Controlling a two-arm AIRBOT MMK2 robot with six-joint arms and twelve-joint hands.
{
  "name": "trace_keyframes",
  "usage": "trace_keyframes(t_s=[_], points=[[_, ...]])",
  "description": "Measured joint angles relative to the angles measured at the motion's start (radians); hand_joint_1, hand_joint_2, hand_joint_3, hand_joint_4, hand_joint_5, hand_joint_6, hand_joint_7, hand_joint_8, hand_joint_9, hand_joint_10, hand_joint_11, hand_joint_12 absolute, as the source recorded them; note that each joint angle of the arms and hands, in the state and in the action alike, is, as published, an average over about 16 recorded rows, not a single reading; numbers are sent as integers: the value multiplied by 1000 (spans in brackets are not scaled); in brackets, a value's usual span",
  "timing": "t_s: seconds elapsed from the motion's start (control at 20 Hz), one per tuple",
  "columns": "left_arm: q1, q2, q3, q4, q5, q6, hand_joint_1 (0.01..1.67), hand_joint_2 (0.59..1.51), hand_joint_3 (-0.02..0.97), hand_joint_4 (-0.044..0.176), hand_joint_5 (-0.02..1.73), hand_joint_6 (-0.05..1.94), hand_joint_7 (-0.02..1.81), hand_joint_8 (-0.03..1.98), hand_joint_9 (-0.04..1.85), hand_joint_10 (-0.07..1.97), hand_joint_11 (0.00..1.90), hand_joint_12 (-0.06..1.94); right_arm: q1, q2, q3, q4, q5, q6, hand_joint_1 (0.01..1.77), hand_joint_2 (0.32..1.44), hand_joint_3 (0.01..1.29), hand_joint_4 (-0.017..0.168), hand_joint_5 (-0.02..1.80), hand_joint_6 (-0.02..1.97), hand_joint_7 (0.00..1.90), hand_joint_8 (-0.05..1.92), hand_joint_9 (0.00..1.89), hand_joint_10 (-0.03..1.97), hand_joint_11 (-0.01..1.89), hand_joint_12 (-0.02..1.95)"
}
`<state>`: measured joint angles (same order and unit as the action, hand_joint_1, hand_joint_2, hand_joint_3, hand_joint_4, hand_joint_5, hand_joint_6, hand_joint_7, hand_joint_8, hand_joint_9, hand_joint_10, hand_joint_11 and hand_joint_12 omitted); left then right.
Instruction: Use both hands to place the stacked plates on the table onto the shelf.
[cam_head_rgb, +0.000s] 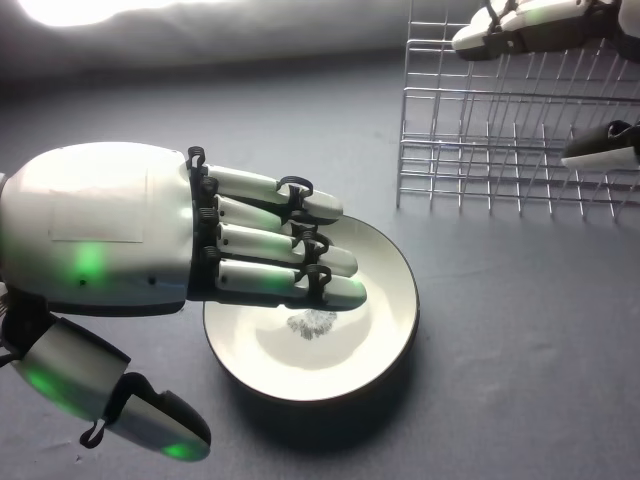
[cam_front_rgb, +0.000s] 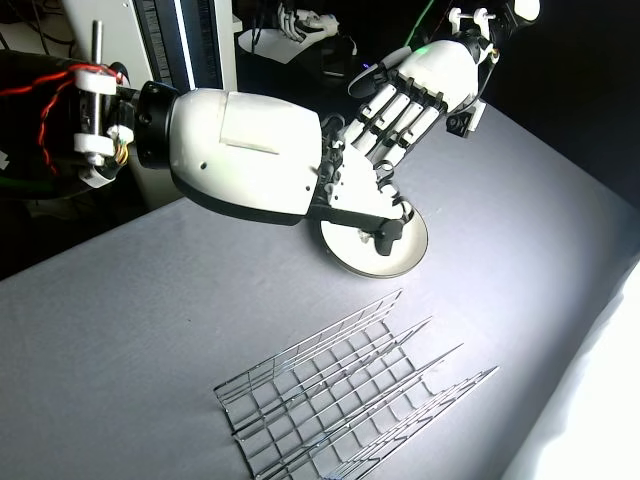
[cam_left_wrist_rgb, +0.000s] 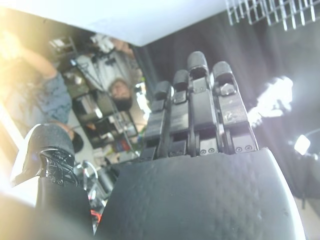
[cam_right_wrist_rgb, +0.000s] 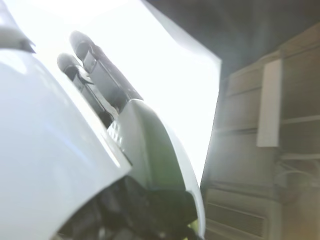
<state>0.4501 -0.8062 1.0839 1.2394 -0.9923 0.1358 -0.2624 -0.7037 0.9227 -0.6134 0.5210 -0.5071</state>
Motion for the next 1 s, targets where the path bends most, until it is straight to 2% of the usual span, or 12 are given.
trace_keyframes(t_s=[0.35, 0.6, 0.8, 1.0], points=[[-8, 0, 6, 11, -5, -14, 35, 1134, 63, -2, 33, 13, 42, 20, 66, 10, 39, 8, 1, 0, 0, -13, 1, 0, 252, 1167, 31, 3, 175, 21, 156, 18, 118, 20, 19, 250], [-19, 0, 14, 36, -14, -50, 33, 1151, 47, -2, 17, 13, 18, 19, 19, 8, 15, 8, 2, -5, 3, -42, 9, -1, 46, 1207, 18, 3, 131, 17, 104, 19, 69, 11, 21, 111], [-38, -1, 26, 73, -27, -88, 30, 1157, 43, -2, 19, 14, 22, 19, 21, 8, 15, 8, 2, -18, 17, -77, 22, -1, 17, 1211, 14, 3, 136, 13, 108, 15, 76, 5, 22, 149], [-57, -8, 53, 144, -40, -134, 26, 1157, 36, -2, 21, 14, 22, 19, 22, 8, 15, 8, -1, -37, 40, -112, 39, -2, 17, 1211, 14, 3, 157, 13, 125, 15, 95, 6, 23, 204]])
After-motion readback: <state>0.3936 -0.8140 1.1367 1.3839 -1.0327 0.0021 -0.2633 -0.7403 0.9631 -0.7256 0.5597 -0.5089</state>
